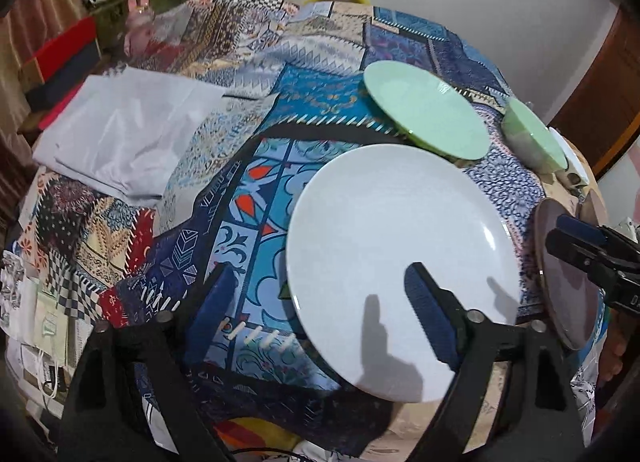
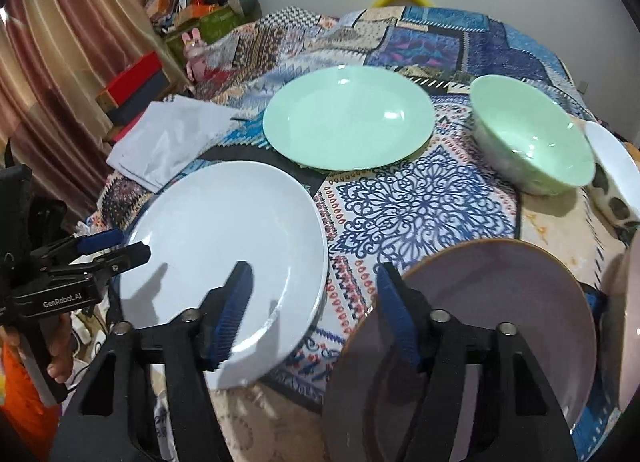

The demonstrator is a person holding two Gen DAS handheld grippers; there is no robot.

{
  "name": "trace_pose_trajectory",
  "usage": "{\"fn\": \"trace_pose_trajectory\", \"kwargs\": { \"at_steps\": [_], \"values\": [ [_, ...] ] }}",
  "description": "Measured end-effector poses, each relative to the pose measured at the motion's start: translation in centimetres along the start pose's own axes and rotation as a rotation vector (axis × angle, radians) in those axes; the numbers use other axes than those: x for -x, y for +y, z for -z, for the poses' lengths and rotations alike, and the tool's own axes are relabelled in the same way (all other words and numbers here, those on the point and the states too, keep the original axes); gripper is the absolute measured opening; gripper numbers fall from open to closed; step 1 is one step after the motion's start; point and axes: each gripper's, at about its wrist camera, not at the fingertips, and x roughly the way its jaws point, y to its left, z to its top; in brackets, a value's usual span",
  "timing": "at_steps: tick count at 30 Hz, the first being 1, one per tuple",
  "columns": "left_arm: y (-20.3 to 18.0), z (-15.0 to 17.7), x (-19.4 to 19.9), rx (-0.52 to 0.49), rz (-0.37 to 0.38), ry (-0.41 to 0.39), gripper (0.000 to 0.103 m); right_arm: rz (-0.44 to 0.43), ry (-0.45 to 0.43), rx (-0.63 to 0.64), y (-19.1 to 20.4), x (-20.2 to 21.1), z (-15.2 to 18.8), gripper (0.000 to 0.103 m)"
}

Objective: Organize plates and bowls
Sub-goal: 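Grasp the white plate rim with the left tool while the right tool grips it too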

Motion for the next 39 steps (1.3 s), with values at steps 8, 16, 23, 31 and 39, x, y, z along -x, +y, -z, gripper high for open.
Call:
{"fn": "trace_pose_trajectory", "kwargs": {
  "at_steps": [8,16,23,31,39],
  "values": [
    [1.4,0.1,-1.9,0.021,0.035,0.05,0.048,-0.028,0.066,-0.018,-0.2,-2.3,-0.6,0.033],
    [1.4,0.4,-2.0,0.011,0.096,0.069,0.028,-0.037,0.128,0.005,0.3,-3.9,-0.3,0.025],
    [1.4,0.6,-2.2,0.025,0.129,0.08,0.027,-0.041,0.147,0.018,0.2,-4.2,-0.5,0.028],
    [1.4,0.7,-2.1,0.05,0.13,0.094,0.027,-0.068,0.131,-0.041,-0.4,-3.7,-0.5,0.02],
    [1.1,0.8,-1.0,0.048,0.117,0.088,0.027,-0.072,0.081,-0.055,-0.1,-2.0,-0.1,0.019]
  ]
}}
